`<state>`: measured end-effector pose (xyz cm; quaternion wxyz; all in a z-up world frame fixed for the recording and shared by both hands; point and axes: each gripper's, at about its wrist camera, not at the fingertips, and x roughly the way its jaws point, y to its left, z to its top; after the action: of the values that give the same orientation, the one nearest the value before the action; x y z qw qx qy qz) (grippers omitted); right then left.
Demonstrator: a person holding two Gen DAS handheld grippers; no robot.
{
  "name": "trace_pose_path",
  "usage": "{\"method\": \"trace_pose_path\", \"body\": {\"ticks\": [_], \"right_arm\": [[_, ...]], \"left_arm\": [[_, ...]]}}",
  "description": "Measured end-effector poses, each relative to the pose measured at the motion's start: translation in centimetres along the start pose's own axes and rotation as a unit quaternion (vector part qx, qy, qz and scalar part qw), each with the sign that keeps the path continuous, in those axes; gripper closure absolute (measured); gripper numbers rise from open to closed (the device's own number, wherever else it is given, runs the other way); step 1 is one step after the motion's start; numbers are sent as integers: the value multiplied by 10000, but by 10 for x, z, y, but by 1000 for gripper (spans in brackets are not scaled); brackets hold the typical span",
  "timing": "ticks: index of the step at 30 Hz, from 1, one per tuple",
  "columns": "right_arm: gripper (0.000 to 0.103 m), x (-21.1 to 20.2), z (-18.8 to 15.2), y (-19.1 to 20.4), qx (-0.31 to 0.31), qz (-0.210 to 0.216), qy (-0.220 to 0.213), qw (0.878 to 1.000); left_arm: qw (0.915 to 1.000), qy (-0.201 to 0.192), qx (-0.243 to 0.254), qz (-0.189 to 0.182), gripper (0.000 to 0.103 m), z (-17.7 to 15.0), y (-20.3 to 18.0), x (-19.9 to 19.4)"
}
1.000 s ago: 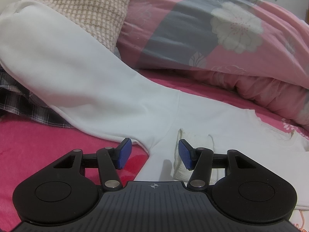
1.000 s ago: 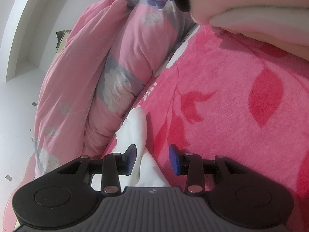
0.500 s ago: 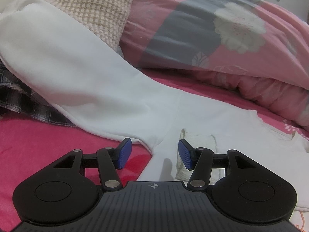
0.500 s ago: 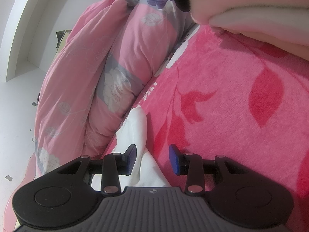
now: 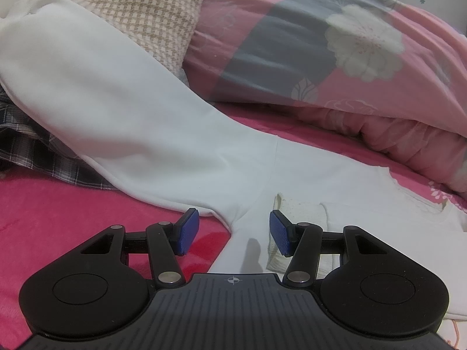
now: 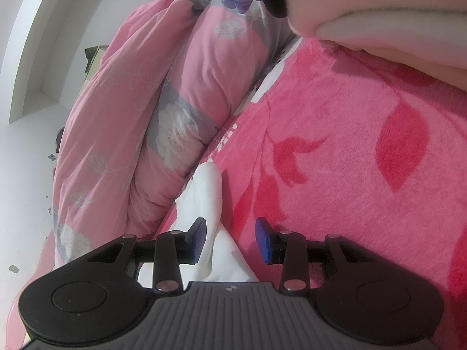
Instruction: Fold clothes
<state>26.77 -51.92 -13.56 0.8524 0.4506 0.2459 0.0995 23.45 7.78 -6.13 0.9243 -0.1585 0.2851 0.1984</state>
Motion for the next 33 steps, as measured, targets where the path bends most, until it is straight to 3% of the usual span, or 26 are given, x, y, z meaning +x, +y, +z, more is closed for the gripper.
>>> {"method": "trace_pose_path", "body": {"ticks": [33], "right_arm": [[64,0,0,0,26,12,-4,10000]], "left_arm": [[9998,-87,-178,25,49,3,2,-5]]}}
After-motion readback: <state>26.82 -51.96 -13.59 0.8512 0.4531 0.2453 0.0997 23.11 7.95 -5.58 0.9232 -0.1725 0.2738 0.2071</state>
